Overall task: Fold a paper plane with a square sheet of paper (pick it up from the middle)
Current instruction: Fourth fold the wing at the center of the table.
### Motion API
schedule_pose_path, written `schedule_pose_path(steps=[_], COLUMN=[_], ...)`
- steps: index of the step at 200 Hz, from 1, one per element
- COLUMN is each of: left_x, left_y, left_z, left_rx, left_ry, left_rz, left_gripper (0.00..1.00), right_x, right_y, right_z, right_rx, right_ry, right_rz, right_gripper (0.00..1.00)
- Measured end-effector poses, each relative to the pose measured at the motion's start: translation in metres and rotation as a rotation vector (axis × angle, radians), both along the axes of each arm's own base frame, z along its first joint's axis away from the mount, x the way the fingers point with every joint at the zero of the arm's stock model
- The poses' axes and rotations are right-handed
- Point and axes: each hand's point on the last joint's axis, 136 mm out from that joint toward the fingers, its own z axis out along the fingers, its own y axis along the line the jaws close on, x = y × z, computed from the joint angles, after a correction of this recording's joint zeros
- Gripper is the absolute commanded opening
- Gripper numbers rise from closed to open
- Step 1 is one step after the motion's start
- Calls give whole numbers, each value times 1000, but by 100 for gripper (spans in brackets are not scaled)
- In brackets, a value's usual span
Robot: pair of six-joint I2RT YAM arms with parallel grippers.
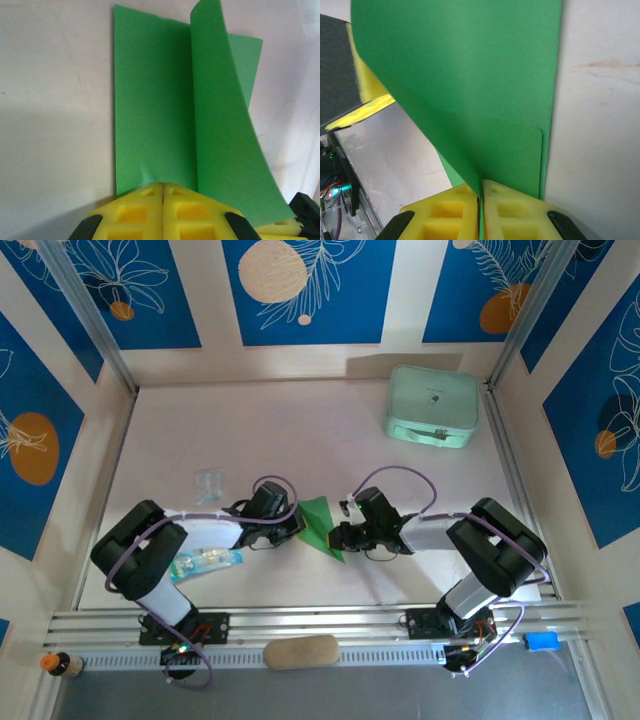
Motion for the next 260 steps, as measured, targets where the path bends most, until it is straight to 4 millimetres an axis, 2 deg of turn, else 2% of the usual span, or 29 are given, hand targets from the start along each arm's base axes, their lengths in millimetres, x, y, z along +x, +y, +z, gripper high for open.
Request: schedule_pose_path(steps=[94,219,260], left_x=[-8,-9,-10], left_y=[-7,-6,-6], left_z=[-4,-5,-5], left_rx=[-19,-18,-17], left_ry=[8,1,-1], left_rz=[24,37,35], left_gripper=[0,0,0], right_x=[-4,1,0], right_y=[-9,-17,-19], right_z=[0,13,8], right_rx=[20,185,221], right_ry=[3,76,138], right_rz=[-42,-65,-56], right_gripper=[8,8,8])
